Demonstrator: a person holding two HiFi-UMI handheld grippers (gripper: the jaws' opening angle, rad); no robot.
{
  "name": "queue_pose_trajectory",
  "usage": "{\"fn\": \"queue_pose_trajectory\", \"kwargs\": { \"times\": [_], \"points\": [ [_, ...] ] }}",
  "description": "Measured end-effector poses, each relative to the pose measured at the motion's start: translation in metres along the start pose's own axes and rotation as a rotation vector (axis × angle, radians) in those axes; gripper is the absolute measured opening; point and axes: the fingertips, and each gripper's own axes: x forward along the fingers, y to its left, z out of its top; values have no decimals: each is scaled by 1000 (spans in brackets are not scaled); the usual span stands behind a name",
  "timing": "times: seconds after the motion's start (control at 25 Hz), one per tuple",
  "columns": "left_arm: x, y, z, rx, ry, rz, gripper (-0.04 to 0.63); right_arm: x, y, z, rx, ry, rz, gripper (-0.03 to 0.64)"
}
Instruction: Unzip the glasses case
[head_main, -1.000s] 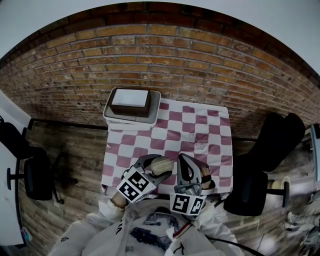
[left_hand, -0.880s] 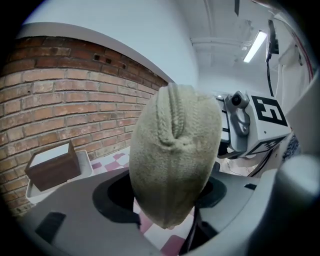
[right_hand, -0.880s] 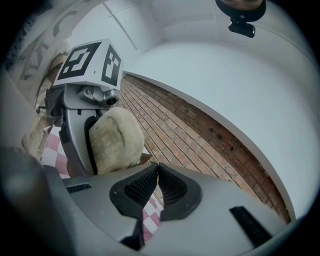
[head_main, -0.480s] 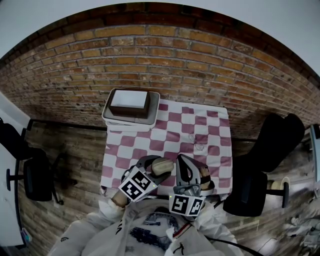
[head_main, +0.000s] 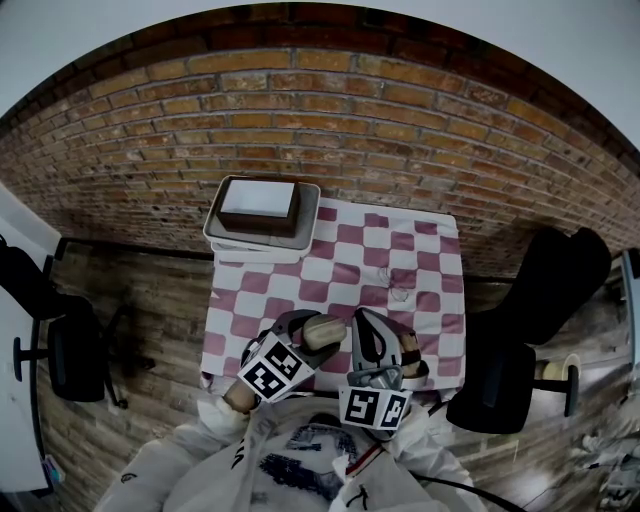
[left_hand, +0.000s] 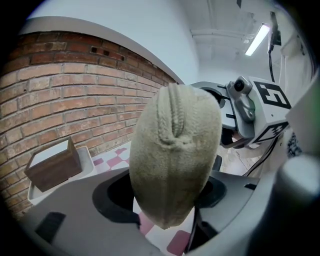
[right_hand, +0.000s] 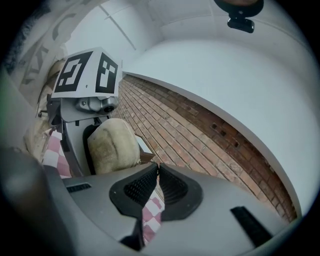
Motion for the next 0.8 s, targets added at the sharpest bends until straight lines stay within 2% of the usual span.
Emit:
{"fn": "queue_pose_trajectory", "kwargs": {
  "times": [0.12,0.2,0.28,0.36,0.44,0.52,0.64,0.8],
  "points": [
    [1,3,-1,11,3,9,291,0,0,0,39,-35,30,20],
    [1,7,-2,17,10,28,291,0,-2,-1,105,-62,68,51],
    [1,9,1,30,5,43,291,-1,-6,-1,200,-102,137,89],
    [2,8,1,49,19,52,291,-4,-15,4,310,-183,214,132],
    [4,8,-2,64,48,64,291,-10,-27,11,474,-277,277,133],
    [7,8,-3,64,61,75,291,-16,-38,11,586,-312,343,160],
    [11,3,2,59,60,83,291,-25,-44,6,582,-323,433,216],
    [20,-8,11,63,61,93,291,-37,-45,-1,530,-330,487,249]
  ]
}}
